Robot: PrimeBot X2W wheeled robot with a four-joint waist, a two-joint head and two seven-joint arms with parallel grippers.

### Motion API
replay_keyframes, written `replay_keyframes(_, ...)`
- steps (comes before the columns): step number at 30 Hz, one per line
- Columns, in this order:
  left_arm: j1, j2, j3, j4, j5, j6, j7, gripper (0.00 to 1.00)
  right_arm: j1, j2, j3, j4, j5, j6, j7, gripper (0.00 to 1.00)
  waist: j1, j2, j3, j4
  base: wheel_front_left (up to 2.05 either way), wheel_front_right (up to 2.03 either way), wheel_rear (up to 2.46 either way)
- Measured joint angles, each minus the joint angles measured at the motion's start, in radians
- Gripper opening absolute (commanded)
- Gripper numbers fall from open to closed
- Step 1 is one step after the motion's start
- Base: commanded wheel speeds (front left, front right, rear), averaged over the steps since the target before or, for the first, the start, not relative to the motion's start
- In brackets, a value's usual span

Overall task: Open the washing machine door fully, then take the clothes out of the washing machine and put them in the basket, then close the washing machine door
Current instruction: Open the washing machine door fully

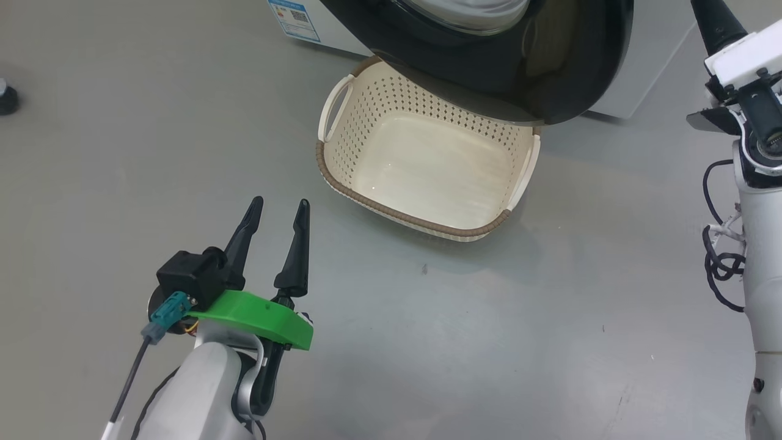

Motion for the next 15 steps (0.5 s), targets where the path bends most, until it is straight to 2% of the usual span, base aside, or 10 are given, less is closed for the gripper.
replay_keyframes(7, 0.0, 0.0, -0.005, 0.001, -0.003, 0.0, 0.0, 1.0, -0.057, 0.044, -0.033, 0.053, 0.133, -0.043, 0.117, 0.0, 0.0, 0.0, 0.004, 0.021, 0.0, 0.0, 0.0)
replay_keyframes(15, 0.0, -0.001, -0.01, 0.001, -0.005, 0.001, 0.0, 1.0, -0.098, 0.044, -0.055, 0.084, 0.19, -0.087, 0.2, 0.0, 0.0, 0.0, 0.004, 0.032, 0.0, 0.0, 0.0)
